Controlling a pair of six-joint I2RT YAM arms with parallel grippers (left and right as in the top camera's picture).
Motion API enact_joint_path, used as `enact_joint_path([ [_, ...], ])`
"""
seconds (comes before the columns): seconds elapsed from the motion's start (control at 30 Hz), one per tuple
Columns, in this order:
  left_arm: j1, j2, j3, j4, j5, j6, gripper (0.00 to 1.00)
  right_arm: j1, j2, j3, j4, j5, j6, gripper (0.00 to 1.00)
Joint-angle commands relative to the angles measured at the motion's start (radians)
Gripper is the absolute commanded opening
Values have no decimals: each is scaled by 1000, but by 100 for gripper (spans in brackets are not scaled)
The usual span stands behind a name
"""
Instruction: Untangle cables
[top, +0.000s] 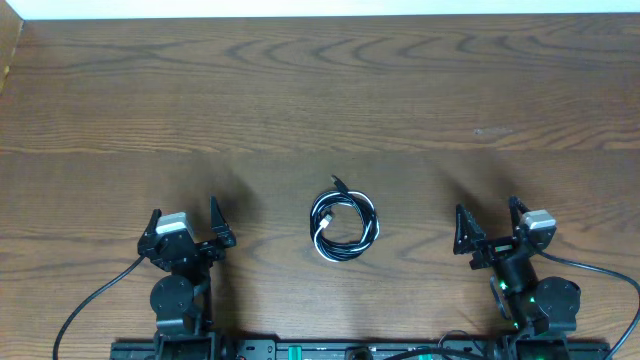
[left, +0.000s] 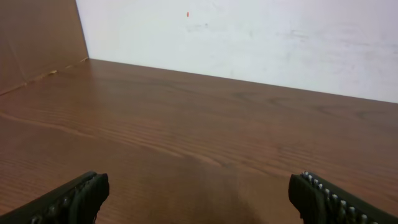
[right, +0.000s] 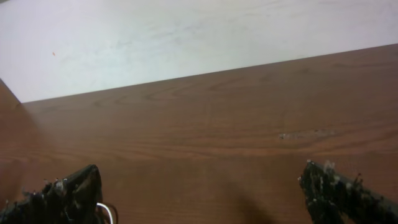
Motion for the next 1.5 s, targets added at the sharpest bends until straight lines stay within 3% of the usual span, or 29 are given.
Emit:
enact_joint_path([
  [0.0,5,-1,-13,-47,-10,14,98,10,2,-2,-2,-18,13,99],
  [1.3,5,1,-13,-16,-6,11,98,10,2,-2,15,28,22,99],
  [1.47,5,1,-8,80,112,-6,98,10,2,-2,129,-2,39,99],
])
